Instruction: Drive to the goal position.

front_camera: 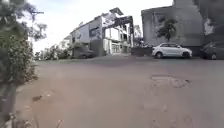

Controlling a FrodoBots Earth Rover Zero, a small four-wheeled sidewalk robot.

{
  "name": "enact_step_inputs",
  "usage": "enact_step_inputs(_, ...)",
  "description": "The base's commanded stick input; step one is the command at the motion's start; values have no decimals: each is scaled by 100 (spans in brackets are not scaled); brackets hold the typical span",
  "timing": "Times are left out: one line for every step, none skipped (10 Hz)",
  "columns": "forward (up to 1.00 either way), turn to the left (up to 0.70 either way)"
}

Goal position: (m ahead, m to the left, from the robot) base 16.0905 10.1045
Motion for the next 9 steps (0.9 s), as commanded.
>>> enact_step_inputs(100,46)
enact_step_inputs(100,46)
enact_step_inputs(100,46)
enact_step_inputs(100,46)
enact_step_inputs(100,46)
enact_step_inputs(100,6)
enact_step_inputs(100,6)
enact_step_inputs(100,6)
enact_step_inputs(100,6)
